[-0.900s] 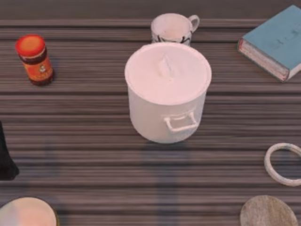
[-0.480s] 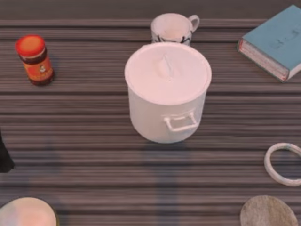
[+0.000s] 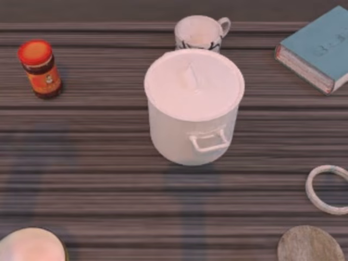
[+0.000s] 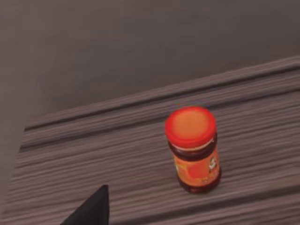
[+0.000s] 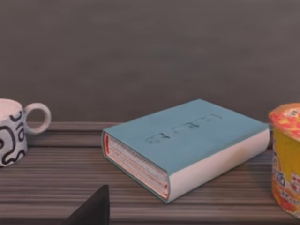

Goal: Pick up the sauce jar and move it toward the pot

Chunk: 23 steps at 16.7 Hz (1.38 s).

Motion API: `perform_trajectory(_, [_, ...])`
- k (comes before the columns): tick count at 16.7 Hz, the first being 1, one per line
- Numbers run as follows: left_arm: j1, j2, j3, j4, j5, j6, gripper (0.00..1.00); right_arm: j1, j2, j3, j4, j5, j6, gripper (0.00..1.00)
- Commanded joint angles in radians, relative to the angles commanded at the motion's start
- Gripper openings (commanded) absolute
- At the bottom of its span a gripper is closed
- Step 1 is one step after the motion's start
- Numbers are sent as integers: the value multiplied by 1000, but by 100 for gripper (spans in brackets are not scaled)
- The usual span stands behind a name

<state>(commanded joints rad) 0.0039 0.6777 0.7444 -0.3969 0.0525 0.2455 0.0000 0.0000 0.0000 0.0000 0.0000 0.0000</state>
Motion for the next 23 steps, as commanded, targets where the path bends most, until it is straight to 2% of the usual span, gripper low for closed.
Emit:
perform_trajectory(15, [26, 1430, 1593, -830, 93, 505, 100, 0, 0, 0, 0, 0, 0, 100])
perform_trajectory(19, [34, 1748, 1898, -1024, 109, 604, 100, 0, 0, 0, 0, 0, 0, 100])
perform_trajectory(23, [40, 1972, 2091, -1164, 119, 669, 100, 0, 0, 0, 0, 0, 0, 100])
